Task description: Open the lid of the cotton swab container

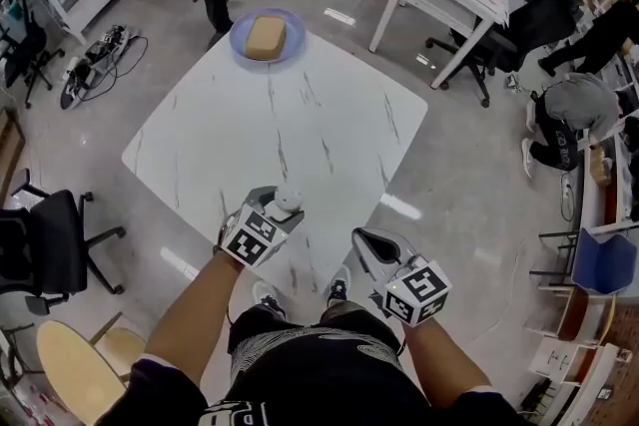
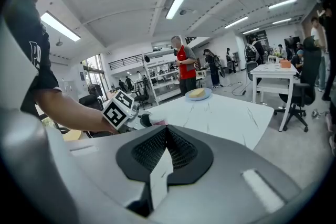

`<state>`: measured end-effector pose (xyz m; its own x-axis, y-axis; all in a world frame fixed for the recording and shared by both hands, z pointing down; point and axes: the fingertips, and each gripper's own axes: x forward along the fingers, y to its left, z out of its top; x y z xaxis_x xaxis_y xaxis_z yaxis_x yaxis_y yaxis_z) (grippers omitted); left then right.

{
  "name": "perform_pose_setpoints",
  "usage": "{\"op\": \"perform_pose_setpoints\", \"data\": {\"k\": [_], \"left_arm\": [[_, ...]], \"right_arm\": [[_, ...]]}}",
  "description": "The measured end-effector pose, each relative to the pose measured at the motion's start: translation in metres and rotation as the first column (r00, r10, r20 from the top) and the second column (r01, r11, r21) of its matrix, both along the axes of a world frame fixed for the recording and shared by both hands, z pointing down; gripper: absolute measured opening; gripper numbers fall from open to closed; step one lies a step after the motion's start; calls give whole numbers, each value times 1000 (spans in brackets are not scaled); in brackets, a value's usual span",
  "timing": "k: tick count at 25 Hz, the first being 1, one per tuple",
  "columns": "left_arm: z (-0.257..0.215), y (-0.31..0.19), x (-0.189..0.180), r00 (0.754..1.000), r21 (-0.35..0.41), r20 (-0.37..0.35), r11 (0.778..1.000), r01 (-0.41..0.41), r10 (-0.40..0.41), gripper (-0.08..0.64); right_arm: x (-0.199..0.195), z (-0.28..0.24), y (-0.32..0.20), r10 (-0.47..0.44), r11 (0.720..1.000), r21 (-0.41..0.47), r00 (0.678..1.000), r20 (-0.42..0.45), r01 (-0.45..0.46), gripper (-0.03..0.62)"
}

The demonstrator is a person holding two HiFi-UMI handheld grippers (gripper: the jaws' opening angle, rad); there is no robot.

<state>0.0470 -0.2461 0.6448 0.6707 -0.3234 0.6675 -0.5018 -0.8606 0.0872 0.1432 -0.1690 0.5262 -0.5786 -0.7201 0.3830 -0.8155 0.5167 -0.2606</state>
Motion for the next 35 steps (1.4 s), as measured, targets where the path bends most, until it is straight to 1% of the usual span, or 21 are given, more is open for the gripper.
{"op": "perform_pose_setpoints", "data": {"k": [5,10,12,16,22,27,35], "left_arm": [[-36,16,-14,1000,12,14,1000,-4,3,305],[-71,32,-26,1000,25,24,1000,-1,0,305],[-82,40,-32,1000,20,17,1000,14,-15,305],[-108,50,-40,998,-3,-30,998,60,-60,305],[-143,65,-58,997,52,-38,996,70,-69,305],[-156,78,-69,996,58,-38,995,81,-79,305],[-153,83,-77,997,38,-15,996,82,-82,305]], "right_arm": [[-9,-20,-3,-22,999,44,1000,7,21,0],[-19,-31,-4,-27,999,46,998,55,24,0],[-23,-33,-2,-33,998,49,998,59,30,0],[-31,-45,-1,-52,996,69,997,65,48,0],[-47,-69,-6,-83,990,118,994,68,74,0],[-63,-82,-9,-118,982,157,992,54,109,0],[-73,-87,-10,-141,975,178,989,32,133,0]]}}
